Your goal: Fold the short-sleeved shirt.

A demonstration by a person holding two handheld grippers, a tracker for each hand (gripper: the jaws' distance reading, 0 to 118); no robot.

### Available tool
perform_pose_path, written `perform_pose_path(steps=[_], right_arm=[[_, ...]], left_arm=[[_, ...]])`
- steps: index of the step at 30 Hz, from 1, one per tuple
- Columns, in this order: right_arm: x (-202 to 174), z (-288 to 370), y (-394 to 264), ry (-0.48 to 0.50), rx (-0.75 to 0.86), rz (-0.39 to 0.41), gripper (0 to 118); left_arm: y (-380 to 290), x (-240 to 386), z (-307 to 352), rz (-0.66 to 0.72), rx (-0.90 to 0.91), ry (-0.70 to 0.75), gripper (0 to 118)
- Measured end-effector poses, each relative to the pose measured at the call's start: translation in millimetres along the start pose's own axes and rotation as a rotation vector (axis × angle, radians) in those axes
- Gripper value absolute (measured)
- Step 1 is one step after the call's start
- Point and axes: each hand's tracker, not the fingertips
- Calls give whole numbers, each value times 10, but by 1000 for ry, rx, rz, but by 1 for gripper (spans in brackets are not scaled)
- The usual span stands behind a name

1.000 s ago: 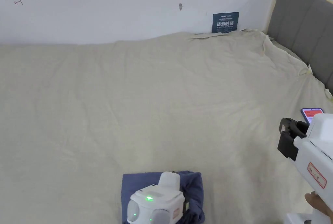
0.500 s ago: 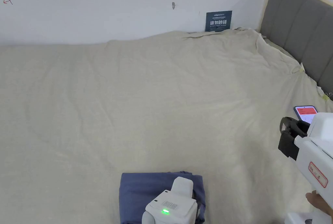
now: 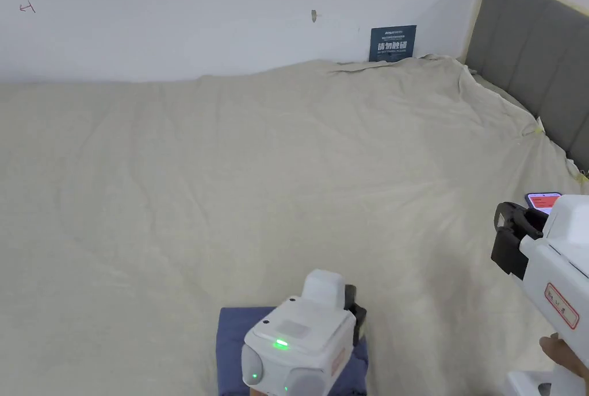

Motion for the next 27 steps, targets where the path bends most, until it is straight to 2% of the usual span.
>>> perform_pose_path(steps=[11, 23, 27], right_arm=[[-328, 22, 137, 43, 74, 37, 0], [-641, 30, 152, 68, 194, 104, 0], [-709, 8, 128, 80, 198, 103, 0]], left_arm=[[652, -638, 704, -29, 256, 203, 0], [740, -1279, 1447, -66, 440, 512, 0], [701, -1439, 1619, -46, 450, 557, 0]])
